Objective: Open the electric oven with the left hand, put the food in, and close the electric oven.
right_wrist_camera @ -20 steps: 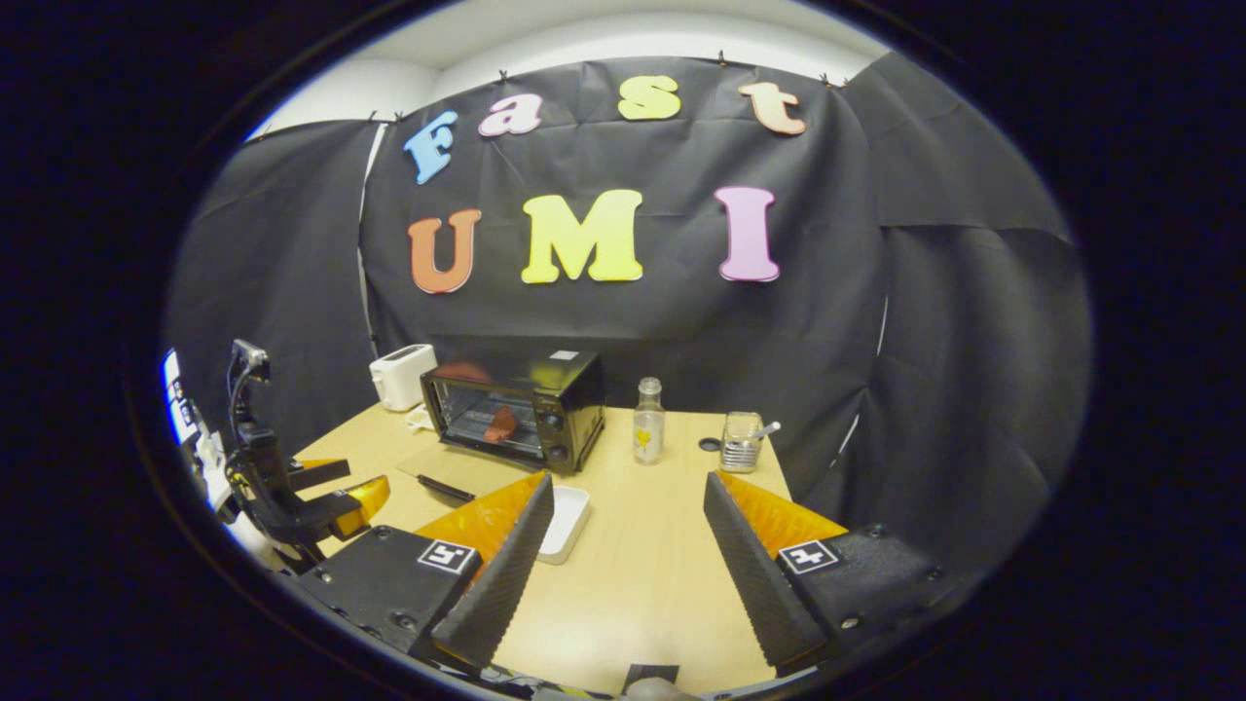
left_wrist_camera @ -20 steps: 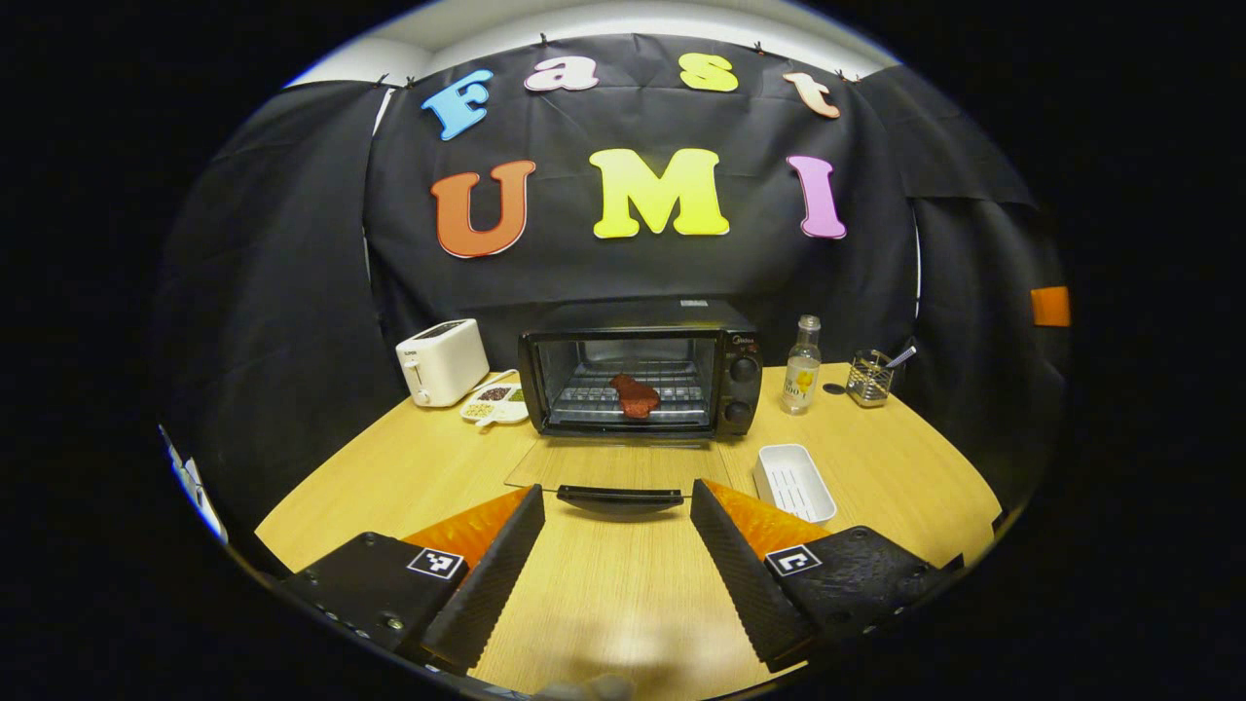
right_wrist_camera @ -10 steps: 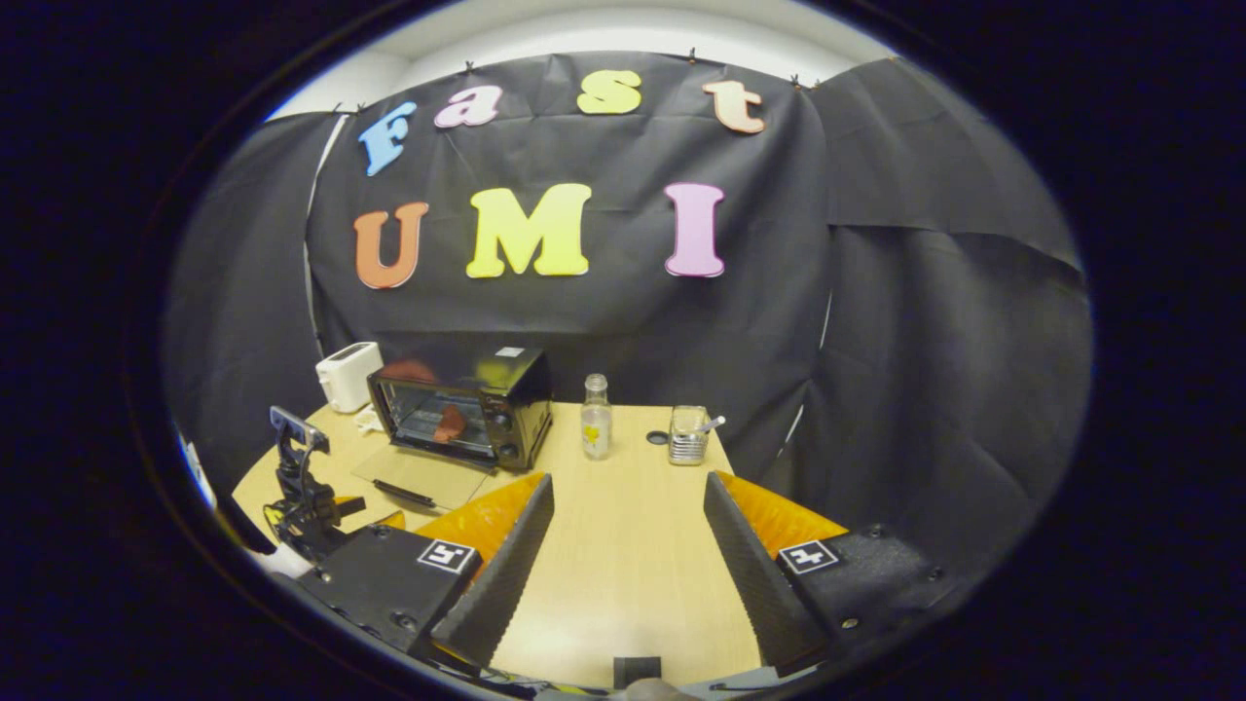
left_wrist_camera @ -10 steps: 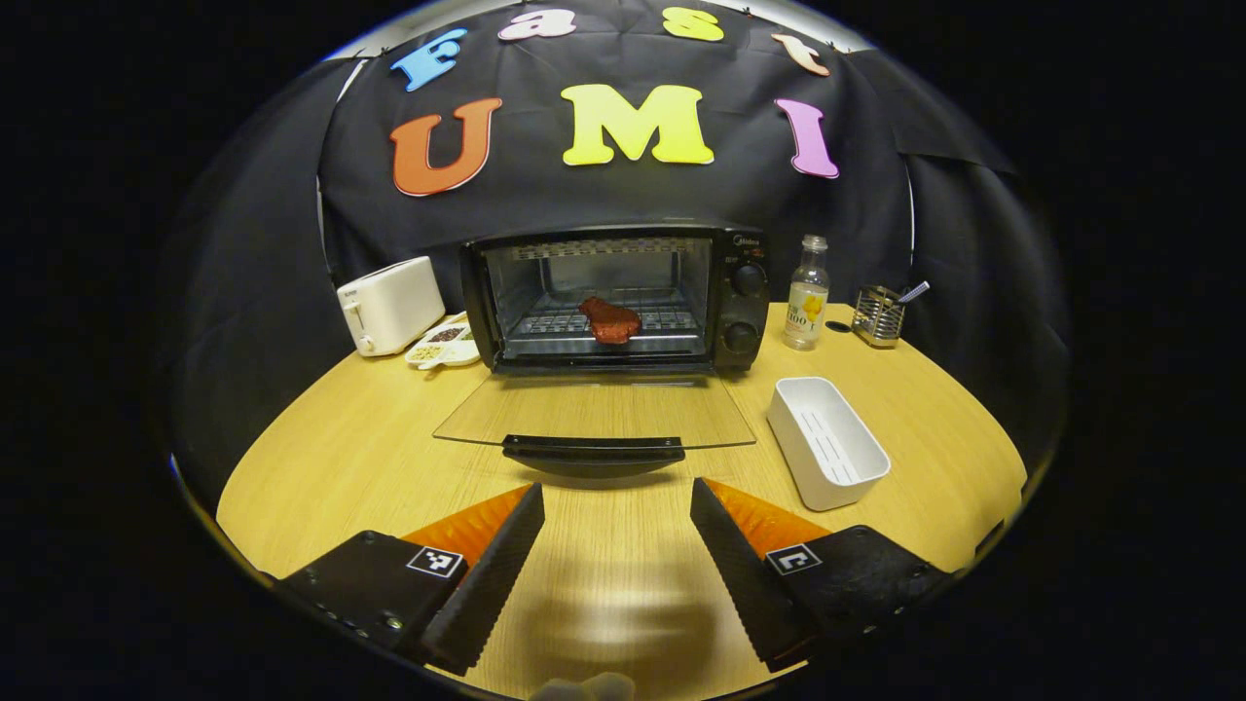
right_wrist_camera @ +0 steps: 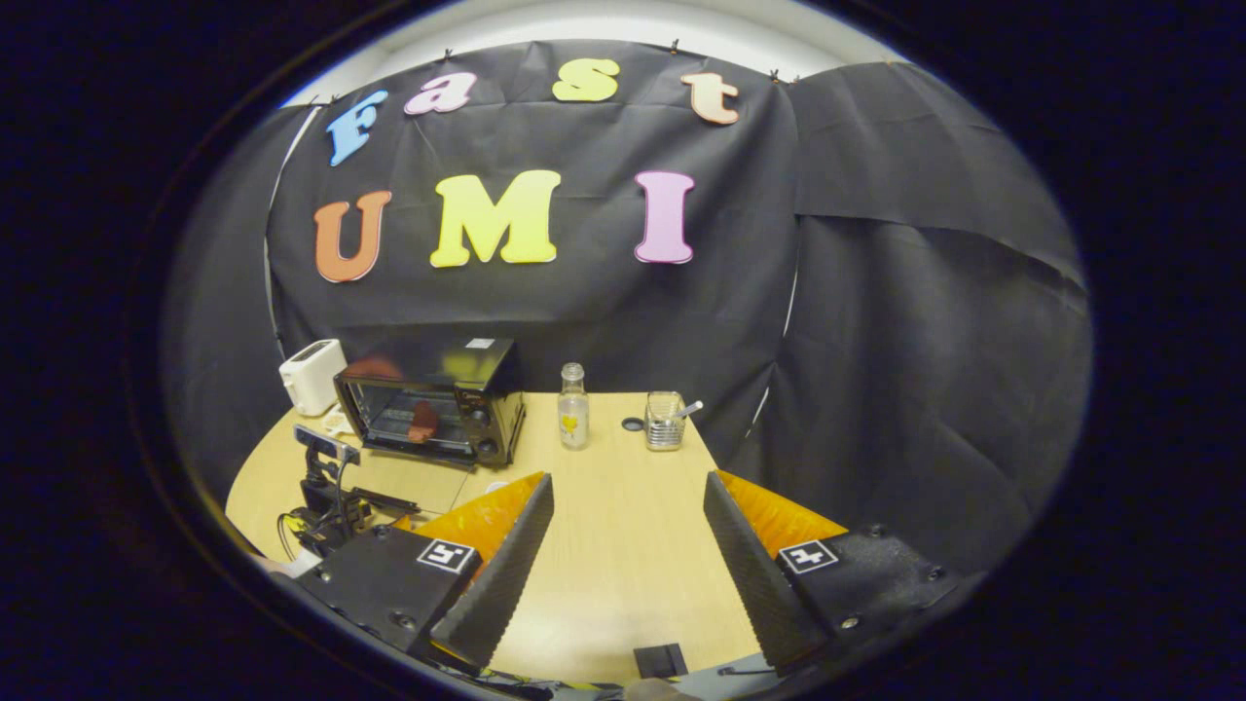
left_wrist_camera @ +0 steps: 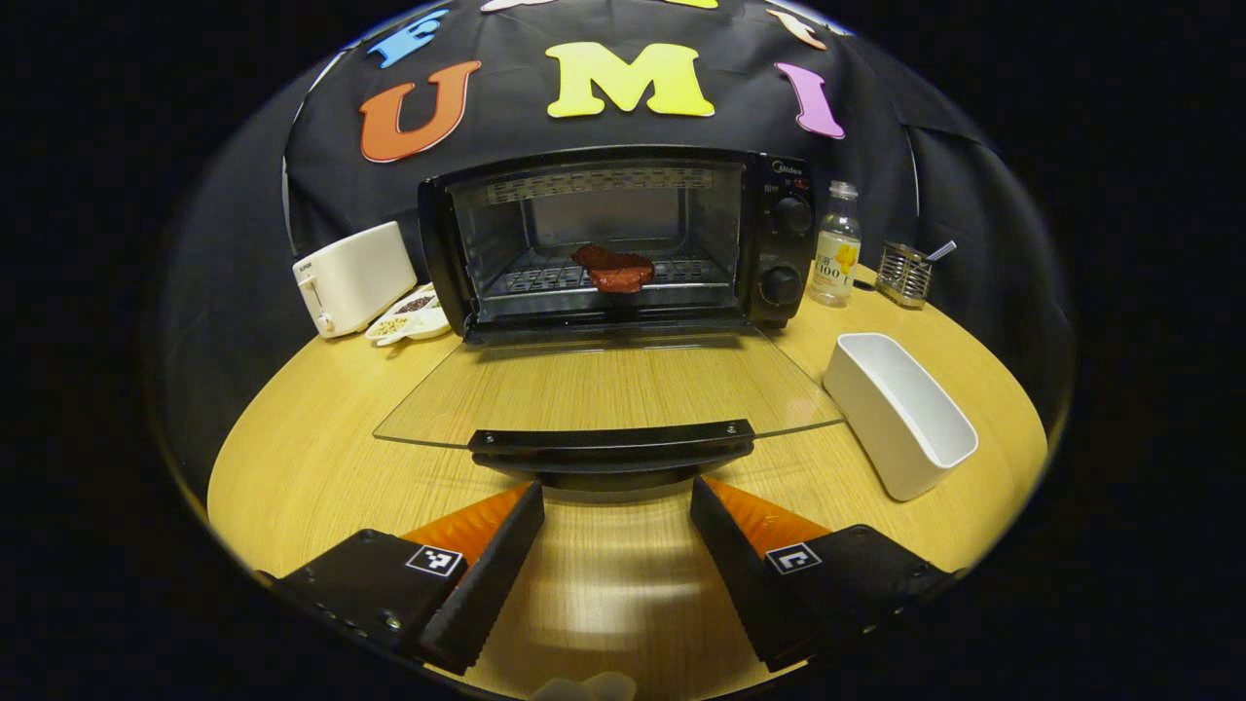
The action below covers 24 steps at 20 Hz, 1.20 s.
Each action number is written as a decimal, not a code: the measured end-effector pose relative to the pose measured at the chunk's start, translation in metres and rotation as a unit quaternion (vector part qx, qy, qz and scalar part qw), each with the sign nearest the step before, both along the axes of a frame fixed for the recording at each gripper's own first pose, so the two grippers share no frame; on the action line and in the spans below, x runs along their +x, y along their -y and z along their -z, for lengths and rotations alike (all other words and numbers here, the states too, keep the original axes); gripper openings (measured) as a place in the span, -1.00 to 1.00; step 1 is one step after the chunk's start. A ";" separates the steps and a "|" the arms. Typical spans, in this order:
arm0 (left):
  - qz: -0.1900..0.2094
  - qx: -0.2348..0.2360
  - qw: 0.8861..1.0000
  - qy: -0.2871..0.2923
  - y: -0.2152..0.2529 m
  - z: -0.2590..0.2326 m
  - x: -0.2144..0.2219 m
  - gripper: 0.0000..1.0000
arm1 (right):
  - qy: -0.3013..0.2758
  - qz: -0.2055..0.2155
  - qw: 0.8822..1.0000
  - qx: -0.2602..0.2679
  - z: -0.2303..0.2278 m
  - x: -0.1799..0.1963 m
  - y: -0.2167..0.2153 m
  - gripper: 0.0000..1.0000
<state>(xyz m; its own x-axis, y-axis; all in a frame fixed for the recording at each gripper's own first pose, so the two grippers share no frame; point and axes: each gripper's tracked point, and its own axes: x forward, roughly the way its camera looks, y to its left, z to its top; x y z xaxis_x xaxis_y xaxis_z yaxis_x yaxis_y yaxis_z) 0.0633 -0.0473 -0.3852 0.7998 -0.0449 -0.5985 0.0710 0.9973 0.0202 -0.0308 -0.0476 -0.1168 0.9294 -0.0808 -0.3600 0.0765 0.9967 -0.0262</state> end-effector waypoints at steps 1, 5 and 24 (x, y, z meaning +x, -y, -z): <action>0.001 0.002 1.000 -0.002 -0.001 0.002 0.001 0.94 | 0.000 0.002 1.000 -0.002 0.000 -0.001 0.000 0.96; 0.000 0.002 1.000 -0.005 -0.002 -0.001 0.003 0.93 | 0.002 0.009 1.000 0.003 -0.002 0.001 -0.001 0.96; 0.024 -0.016 0.997 0.078 -0.001 -0.106 0.051 0.93 | 0.022 0.052 0.998 0.042 0.002 -0.019 0.006 0.96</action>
<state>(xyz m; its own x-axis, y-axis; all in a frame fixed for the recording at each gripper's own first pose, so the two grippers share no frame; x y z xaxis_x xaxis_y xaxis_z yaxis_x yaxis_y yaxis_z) 0.1144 -0.0460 -0.2791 0.8798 -0.1013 -0.4645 0.1164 0.9932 0.0039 -0.0496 -0.0538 -0.1185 0.9325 -0.1485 -0.3291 0.1784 0.9820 0.0626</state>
